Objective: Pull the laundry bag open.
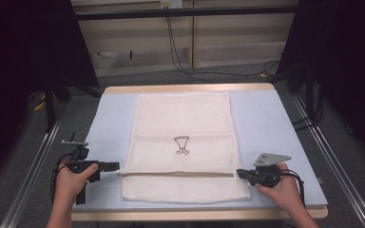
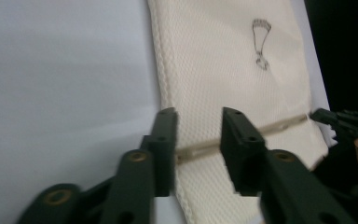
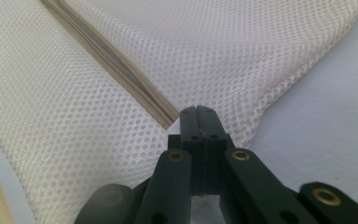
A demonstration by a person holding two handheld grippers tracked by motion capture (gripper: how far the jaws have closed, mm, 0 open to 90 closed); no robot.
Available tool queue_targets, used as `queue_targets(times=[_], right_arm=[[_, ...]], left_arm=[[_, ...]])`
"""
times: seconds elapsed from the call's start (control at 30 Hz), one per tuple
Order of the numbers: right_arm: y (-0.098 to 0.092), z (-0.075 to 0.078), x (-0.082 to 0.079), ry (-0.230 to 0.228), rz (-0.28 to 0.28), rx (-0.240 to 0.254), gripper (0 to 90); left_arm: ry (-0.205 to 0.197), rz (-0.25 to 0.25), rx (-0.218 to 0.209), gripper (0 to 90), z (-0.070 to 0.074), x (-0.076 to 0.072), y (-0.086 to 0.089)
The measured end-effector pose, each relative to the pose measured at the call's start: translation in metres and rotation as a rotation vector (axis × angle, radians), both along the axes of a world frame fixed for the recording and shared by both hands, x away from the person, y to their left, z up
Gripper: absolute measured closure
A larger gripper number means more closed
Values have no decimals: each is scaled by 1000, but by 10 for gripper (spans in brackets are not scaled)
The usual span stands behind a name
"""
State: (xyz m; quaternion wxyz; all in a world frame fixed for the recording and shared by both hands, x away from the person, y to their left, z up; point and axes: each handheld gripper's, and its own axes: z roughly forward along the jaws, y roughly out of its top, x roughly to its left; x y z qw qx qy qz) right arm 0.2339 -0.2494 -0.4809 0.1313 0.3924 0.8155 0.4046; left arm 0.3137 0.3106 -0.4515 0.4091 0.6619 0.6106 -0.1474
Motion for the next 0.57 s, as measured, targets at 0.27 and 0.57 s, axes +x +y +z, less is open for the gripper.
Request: queue_targets(times=[0.27, 0.57], right_arm=[[-22, 14, 4, -190, -198, 35, 393], [-53, -1, 16, -168, -308, -40, 208]], left_arm=[[-337, 82, 242, 307, 1, 5, -4], [-388, 80, 394, 207, -7, 10, -5]])
